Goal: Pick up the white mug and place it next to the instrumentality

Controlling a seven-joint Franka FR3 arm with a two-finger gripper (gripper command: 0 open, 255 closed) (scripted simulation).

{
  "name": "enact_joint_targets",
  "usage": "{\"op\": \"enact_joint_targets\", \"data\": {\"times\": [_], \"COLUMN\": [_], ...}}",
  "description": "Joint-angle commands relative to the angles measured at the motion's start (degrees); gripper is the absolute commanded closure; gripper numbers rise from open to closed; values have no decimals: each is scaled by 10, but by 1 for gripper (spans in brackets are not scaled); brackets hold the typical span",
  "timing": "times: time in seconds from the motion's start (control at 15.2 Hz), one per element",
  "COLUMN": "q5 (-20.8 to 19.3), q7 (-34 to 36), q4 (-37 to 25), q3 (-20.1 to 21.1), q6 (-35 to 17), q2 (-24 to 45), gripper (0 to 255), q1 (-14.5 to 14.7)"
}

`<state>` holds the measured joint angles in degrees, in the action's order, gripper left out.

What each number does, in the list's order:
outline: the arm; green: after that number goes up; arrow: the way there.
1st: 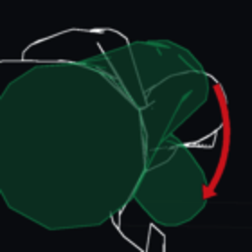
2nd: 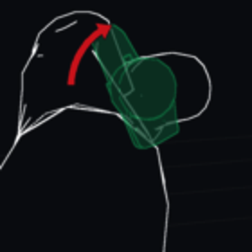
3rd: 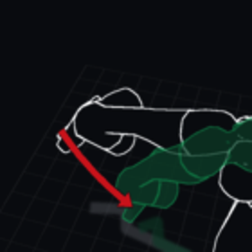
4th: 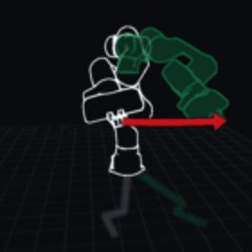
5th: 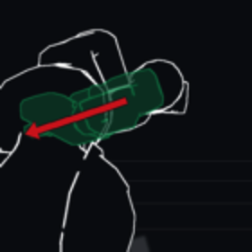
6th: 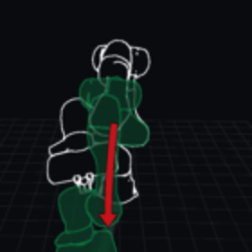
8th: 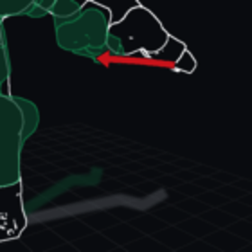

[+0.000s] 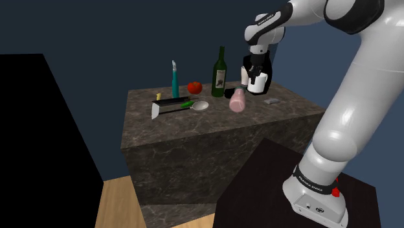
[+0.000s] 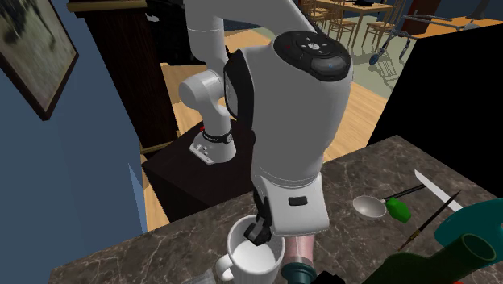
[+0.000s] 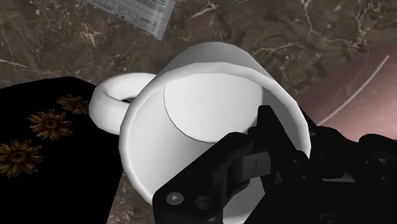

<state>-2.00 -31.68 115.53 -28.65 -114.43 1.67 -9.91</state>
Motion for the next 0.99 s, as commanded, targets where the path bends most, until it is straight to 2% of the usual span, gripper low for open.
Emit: {"op": "enact_joint_targets", "data": {"times": [0.0, 0.92], "q5": [-2, -11], "q7": [1, 4], "q4": [-10, -95], "q3": [0, 3], "q6": [15, 118], "q2": [-5, -26], "gripper": [255, 255], "q1": [0, 3]}}
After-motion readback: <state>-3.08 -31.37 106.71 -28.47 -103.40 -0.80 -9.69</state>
